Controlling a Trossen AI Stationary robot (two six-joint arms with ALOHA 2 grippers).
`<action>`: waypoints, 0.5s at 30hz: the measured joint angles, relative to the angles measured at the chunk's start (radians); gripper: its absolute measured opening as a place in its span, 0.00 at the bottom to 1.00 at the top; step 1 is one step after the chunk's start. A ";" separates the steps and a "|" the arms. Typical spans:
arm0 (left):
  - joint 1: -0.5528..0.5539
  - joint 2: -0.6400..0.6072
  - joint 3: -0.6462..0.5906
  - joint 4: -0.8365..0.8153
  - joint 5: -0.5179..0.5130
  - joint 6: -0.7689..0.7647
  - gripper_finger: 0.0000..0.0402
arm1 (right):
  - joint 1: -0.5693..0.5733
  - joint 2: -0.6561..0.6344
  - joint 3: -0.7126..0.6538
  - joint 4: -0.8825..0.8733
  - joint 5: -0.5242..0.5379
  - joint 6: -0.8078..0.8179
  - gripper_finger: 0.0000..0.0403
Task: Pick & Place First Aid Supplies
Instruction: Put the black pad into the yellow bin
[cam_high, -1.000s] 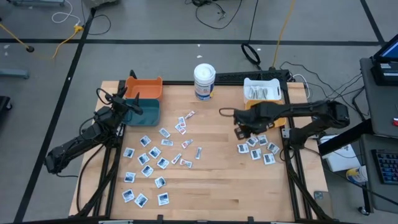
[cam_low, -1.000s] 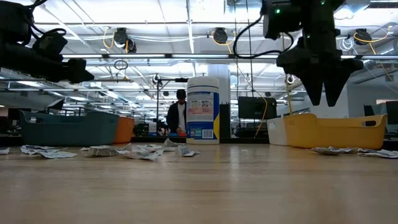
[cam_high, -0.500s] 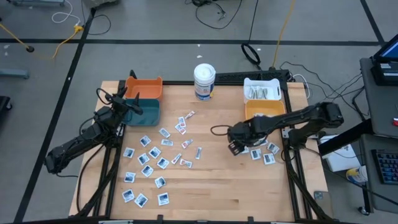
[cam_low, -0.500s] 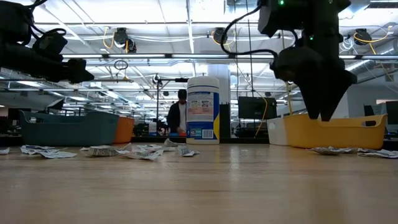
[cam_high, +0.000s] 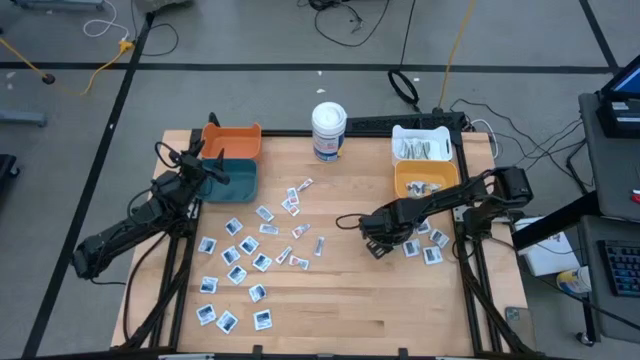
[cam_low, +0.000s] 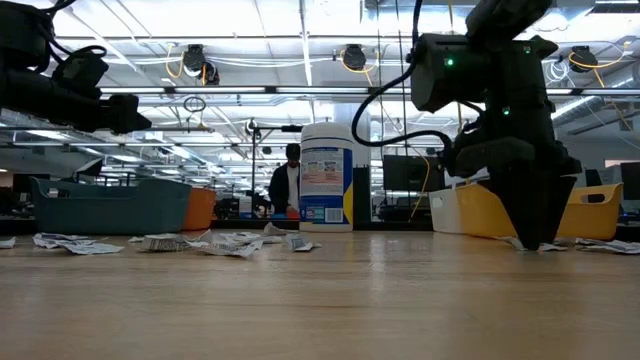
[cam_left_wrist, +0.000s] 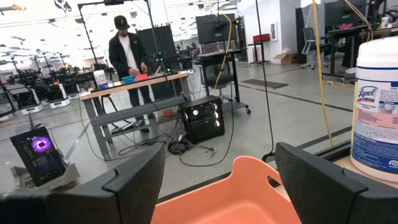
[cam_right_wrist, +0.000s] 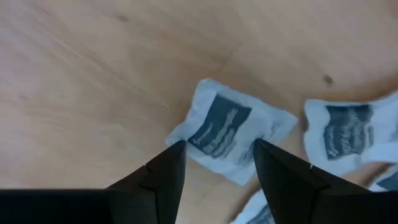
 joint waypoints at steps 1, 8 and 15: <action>0.000 0.000 0.000 0.000 0.000 0.000 0.77 | 0.000 0.005 -0.001 0.012 -0.006 -0.005 0.45; 0.000 0.000 0.000 0.000 0.000 0.000 0.77 | 0.000 0.009 -0.002 0.018 -0.005 0.000 0.36; 0.000 0.000 0.000 0.000 0.000 0.000 0.77 | -0.001 0.009 -0.002 0.014 -0.003 0.008 0.05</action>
